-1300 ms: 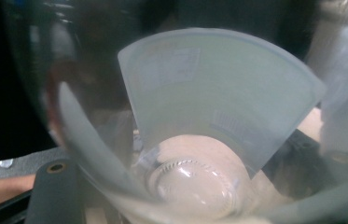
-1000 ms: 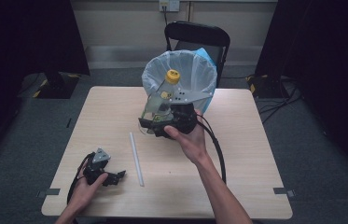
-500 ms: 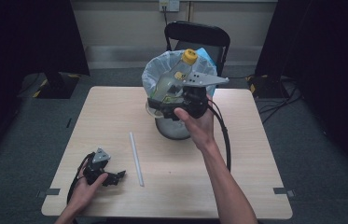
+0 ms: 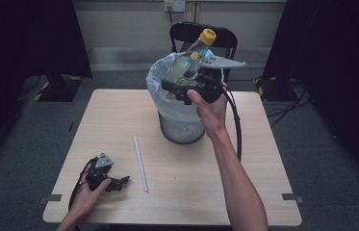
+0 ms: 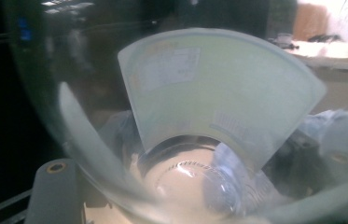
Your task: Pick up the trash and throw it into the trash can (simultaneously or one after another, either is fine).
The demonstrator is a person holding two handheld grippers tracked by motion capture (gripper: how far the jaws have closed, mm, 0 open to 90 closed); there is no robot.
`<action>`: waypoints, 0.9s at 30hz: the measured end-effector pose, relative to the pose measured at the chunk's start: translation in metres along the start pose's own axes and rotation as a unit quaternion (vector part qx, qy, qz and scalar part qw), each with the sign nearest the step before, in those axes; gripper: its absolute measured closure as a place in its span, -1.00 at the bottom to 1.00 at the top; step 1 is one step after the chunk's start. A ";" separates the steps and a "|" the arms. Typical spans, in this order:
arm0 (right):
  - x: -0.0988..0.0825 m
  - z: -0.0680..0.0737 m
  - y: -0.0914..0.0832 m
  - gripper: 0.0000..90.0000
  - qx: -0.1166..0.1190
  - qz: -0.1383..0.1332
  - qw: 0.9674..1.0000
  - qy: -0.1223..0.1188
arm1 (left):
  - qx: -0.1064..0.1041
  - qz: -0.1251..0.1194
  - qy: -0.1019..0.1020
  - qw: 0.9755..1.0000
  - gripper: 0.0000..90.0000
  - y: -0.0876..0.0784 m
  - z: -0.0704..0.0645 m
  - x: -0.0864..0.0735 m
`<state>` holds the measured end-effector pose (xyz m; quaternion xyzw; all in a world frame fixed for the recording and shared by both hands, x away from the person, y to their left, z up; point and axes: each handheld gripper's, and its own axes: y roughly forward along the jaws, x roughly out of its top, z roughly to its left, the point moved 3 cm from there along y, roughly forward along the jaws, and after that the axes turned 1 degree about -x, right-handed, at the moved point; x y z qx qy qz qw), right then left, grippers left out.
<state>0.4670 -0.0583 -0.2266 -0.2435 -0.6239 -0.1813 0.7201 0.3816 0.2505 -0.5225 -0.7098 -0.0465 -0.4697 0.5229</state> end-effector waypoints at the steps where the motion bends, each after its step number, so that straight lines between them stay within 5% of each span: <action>1: 0.002 -0.003 0.000 -0.38 -0.002 -0.001 1.000 0.003 | 0.000 0.000 0.000 1.000 -0.94 0.000 0.000 0.000; 11: 0.007 -0.036 0.003 -0.38 -0.041 -0.005 0.999 0.020 | -0.001 0.000 0.004 1.000 -0.94 0.000 0.001 0.000; 27: 0.003 -0.078 0.018 -0.38 -0.089 0.032 0.994 0.051 | -0.001 -0.003 0.002 1.000 -0.94 0.000 0.000 0.000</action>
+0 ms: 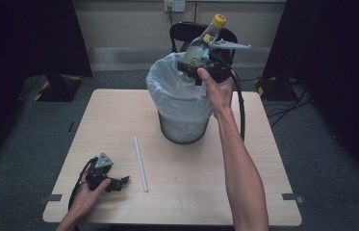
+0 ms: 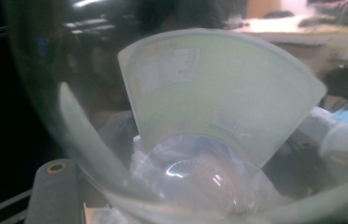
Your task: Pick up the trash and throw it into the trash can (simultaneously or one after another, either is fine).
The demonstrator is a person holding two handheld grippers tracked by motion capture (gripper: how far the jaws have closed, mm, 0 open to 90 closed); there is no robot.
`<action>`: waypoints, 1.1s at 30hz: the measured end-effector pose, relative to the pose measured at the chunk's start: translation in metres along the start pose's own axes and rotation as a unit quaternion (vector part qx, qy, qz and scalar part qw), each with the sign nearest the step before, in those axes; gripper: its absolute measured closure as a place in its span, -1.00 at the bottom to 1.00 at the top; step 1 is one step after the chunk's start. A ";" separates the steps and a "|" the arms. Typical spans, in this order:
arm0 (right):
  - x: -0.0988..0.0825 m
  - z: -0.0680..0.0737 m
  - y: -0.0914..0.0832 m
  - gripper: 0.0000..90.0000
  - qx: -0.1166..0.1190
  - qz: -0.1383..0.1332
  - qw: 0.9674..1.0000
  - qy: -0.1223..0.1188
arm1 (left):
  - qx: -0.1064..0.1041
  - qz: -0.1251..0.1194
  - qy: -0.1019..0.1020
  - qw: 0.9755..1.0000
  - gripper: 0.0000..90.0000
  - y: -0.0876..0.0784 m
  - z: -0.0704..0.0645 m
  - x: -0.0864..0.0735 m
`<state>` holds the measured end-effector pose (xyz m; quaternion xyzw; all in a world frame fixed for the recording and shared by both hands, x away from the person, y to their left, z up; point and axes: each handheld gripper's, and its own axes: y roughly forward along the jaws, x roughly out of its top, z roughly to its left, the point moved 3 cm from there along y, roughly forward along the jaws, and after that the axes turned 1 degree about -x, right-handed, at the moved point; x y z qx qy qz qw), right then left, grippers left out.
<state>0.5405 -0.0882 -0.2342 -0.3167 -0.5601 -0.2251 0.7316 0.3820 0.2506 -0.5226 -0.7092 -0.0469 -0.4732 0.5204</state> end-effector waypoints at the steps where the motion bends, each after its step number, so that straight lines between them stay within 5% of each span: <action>1: 0.000 -0.002 0.001 -0.38 -0.003 0.005 1.000 -0.002 | 0.000 0.000 0.000 1.000 -0.94 0.000 0.000 0.000; 14: 0.001 -0.018 0.011 -0.38 -0.022 0.039 0.999 0.012 | 0.000 0.000 0.000 1.000 -0.94 0.000 0.000 0.000; 18: 0.004 -0.020 0.006 -0.37 -0.016 0.016 1.000 0.018 | 0.000 0.000 0.000 1.000 -0.94 0.000 0.000 0.000; 33: 0.008 -0.009 -0.013 -0.15 -0.019 0.004 1.000 -0.011 | -0.004 0.001 0.002 1.000 -0.98 0.000 -0.001 0.000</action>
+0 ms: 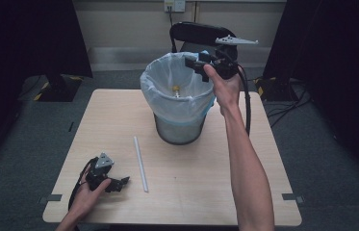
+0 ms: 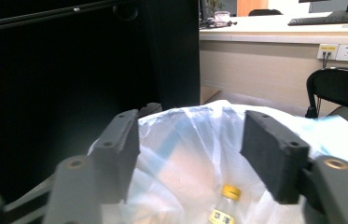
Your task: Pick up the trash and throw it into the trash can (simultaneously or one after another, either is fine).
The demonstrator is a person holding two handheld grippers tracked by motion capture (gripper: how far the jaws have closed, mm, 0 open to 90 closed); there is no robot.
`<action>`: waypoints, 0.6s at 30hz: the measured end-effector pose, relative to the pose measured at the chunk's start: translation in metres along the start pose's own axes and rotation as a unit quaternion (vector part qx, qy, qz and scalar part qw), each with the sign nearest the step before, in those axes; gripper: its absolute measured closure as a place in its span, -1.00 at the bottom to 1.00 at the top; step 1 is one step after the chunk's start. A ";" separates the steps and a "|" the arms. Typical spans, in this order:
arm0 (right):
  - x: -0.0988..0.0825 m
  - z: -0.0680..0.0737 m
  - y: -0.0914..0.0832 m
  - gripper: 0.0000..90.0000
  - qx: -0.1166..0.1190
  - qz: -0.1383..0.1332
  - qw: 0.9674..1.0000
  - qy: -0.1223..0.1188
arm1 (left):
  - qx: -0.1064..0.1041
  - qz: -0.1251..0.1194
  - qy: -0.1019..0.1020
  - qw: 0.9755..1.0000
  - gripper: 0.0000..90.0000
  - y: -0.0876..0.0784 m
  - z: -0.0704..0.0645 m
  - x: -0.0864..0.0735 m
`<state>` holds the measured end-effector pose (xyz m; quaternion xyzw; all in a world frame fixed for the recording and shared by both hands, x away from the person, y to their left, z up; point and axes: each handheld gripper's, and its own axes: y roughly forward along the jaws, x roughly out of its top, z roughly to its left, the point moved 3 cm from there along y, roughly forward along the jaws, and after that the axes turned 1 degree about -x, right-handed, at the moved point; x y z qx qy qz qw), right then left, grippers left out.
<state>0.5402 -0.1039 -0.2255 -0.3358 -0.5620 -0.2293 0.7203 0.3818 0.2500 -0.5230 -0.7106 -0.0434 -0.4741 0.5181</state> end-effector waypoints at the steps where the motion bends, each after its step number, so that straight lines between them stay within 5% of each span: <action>1: -0.002 0.000 -0.001 -0.14 -0.001 0.002 1.000 -0.001 | -0.001 0.000 -0.001 1.000 -0.98 0.000 0.000 0.000; 18: -0.033 0.014 -0.020 -0.14 0.018 0.009 1.000 -0.005 | 0.000 0.003 0.002 1.000 -0.98 0.000 0.000 0.000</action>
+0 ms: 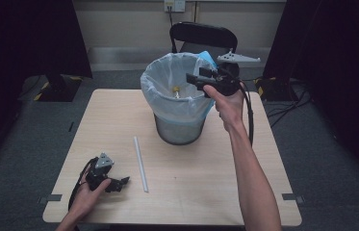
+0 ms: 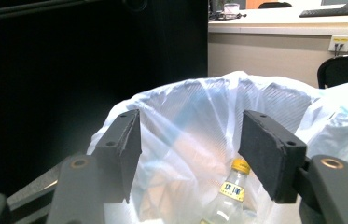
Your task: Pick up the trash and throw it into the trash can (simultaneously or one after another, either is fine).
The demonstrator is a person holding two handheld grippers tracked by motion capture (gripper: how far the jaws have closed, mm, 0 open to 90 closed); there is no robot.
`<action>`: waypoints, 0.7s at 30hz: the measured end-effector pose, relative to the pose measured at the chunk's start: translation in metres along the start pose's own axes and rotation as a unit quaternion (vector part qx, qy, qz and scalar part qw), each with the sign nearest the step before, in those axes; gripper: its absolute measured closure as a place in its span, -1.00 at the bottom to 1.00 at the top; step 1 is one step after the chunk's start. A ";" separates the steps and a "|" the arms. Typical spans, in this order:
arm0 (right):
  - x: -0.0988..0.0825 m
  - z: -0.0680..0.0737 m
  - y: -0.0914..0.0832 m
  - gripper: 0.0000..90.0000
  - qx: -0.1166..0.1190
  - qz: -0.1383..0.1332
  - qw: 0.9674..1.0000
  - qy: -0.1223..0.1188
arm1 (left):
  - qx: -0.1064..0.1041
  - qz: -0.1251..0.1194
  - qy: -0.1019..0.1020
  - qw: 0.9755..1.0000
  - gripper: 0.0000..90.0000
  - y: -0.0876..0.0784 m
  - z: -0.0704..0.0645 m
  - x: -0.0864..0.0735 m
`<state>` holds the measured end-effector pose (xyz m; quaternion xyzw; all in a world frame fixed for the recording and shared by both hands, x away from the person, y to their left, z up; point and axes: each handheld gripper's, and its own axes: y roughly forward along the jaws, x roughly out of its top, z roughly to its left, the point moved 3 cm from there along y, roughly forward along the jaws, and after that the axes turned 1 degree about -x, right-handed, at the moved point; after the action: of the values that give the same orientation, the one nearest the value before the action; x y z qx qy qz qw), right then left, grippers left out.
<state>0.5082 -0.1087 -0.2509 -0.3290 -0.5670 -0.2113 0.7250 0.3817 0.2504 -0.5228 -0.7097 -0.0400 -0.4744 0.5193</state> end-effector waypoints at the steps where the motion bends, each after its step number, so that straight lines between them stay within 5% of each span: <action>1: -0.002 0.002 -0.001 -0.14 0.003 -0.001 1.000 -0.002 | 0.000 0.000 0.000 1.000 -0.98 0.000 0.000 0.000; 15: -0.030 0.023 -0.024 -0.10 0.013 0.003 1.000 -0.018 | 0.000 0.000 -0.001 1.000 -0.98 0.000 0.000 0.000; 21: -0.044 0.041 -0.032 -0.08 0.035 0.001 0.999 -0.027 | 0.000 -0.001 -0.001 1.000 -0.98 0.000 0.000 0.000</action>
<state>0.4468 -0.1043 -0.2796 -0.3098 -0.5929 -0.1816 0.7208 0.3817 0.2503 -0.5229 -0.7101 -0.0406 -0.4744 0.5187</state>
